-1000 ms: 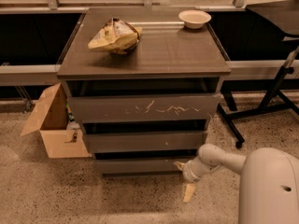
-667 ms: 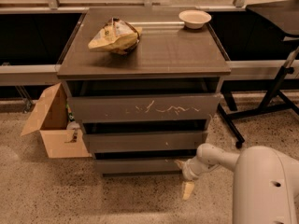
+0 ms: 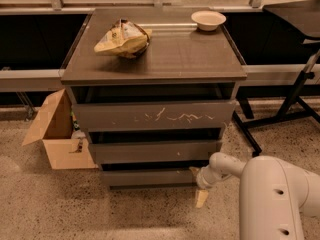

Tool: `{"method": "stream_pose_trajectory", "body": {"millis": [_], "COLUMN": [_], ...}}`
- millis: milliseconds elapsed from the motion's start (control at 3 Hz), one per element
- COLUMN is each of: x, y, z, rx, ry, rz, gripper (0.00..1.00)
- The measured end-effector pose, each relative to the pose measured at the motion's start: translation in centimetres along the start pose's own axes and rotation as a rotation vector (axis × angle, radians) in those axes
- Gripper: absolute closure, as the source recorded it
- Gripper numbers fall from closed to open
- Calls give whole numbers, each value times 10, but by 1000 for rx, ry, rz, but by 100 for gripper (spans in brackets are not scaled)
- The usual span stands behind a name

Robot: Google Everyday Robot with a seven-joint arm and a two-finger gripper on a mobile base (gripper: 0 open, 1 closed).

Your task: Open bottom drawer

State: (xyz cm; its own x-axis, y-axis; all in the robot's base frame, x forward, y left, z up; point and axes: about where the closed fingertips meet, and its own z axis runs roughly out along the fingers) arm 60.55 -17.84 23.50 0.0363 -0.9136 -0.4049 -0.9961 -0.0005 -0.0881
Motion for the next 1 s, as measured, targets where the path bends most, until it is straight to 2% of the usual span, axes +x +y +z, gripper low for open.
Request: {"method": "stream_pose_trajectory", "body": {"millis": [333,1000], "x": [14,29], "y": [-14,-29], "z": [16,33], "rx": [44,96], "ry": [10,6], "rz": [-2,-17], "gripper": [0,0]}}
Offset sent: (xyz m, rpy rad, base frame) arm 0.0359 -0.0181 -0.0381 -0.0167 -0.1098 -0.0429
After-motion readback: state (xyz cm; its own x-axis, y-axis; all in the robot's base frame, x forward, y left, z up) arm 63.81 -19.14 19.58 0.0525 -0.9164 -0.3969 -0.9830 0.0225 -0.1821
